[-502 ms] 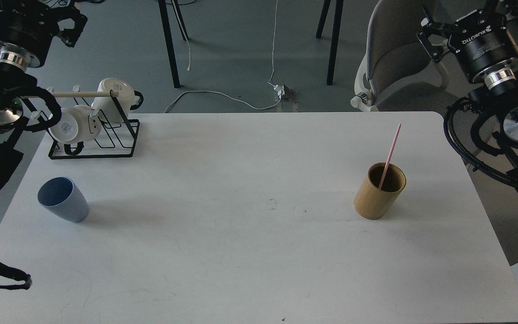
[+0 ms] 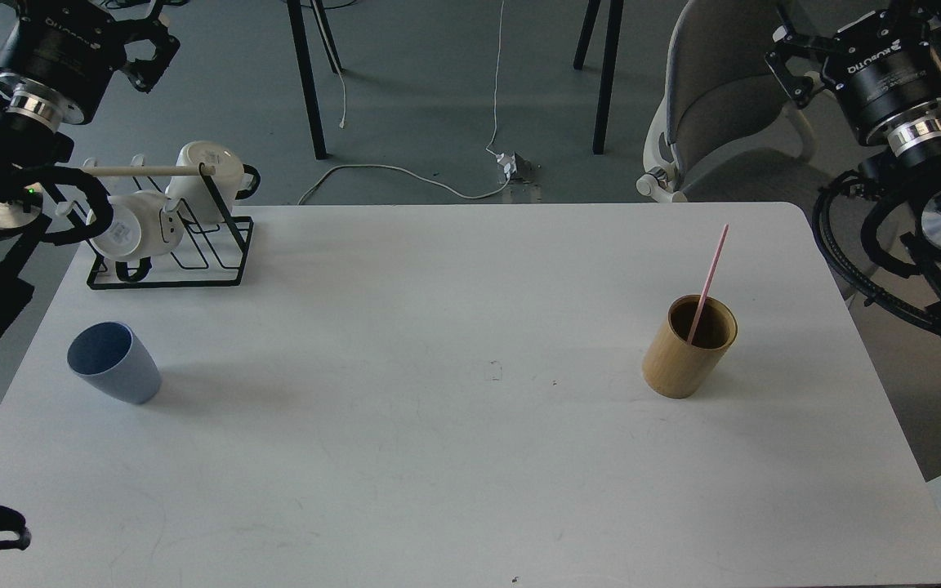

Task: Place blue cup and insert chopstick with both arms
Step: 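Move the left gripper down toward the light blue cup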

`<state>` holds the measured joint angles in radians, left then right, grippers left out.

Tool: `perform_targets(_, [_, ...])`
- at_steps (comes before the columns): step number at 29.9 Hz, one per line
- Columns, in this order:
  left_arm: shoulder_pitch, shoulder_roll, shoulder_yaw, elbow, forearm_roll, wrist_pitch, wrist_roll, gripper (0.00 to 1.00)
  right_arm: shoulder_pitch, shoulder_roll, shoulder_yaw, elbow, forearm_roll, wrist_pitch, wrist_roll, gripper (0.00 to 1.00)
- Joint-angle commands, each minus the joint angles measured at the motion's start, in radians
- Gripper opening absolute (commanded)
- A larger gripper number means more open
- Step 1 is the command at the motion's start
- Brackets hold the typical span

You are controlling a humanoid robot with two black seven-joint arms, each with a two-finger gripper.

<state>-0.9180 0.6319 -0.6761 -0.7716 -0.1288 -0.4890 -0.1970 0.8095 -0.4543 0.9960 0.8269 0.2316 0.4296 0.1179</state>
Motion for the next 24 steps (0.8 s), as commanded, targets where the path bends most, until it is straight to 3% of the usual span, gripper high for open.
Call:
perform_targets(1, [0.001,0.115,0.067,-0.161,0.131,0.000,-0.005,1.00,0.002,0.000,0.009,-0.006,0.000,0.001,0.000,0.99])
perform_targets(6, [0.005,0.259,0.070,-0.274,0.574,0.000,-0.002,0.99,0.004,0.000,0.010,-0.011,0.000,0.008,0.002,0.99])
perform_targets(11, [0.021,0.354,0.093,-0.302,1.006,0.000,-0.010,0.99,0.004,-0.001,0.010,-0.018,-0.002,0.009,0.003,0.99])
perform_targets(24, [0.122,0.522,0.182,-0.353,1.307,0.000,-0.047,0.96,0.030,-0.010,0.012,-0.025,-0.002,0.014,0.003,0.99])
